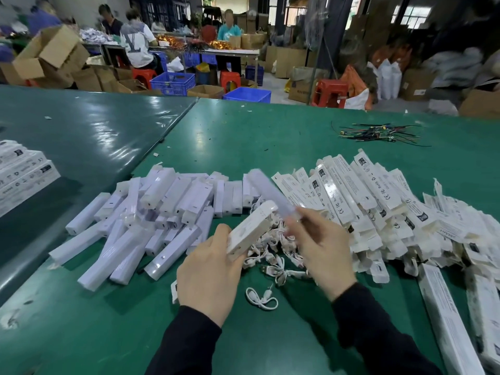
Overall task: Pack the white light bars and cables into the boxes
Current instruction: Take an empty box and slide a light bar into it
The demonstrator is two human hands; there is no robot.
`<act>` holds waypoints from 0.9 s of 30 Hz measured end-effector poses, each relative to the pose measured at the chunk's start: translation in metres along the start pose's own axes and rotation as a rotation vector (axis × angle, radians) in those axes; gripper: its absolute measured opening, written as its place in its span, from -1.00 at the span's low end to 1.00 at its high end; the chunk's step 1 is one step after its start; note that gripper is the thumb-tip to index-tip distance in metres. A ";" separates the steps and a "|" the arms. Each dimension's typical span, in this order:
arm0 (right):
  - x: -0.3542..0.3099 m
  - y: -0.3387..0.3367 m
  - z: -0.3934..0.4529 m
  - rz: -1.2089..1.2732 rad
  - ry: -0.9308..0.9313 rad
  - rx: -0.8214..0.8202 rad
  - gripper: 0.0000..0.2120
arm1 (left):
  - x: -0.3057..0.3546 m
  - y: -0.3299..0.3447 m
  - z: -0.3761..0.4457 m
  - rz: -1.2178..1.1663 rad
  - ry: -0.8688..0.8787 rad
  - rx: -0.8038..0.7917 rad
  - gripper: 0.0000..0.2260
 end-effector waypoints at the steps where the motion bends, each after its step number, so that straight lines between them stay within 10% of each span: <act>1: -0.001 -0.016 -0.004 0.082 0.036 0.033 -0.60 | 0.001 0.001 0.000 -0.020 -0.023 -0.035 -0.72; 16: 0.011 -0.067 -0.024 0.819 0.758 -0.018 -0.56 | 0.009 0.008 -0.008 -0.141 -0.027 -0.091 -0.58; 24: 0.006 -0.075 -0.019 0.777 0.589 0.037 -0.88 | 0.011 0.007 -0.007 -0.136 -0.028 -0.099 -0.78; 27: 0.003 -0.075 -0.020 0.637 0.508 0.164 -0.72 | 0.014 0.007 -0.008 -0.111 0.053 -0.111 -0.76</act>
Point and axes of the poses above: each hand's wrist, its own z-axis towards the middle knuckle, its own y-axis out of the palm, x = y × z, the point moved 4 cm from there along z, towards the middle knuckle, and after that the axes turned 7 degrees about x, right-handed, at the moved point
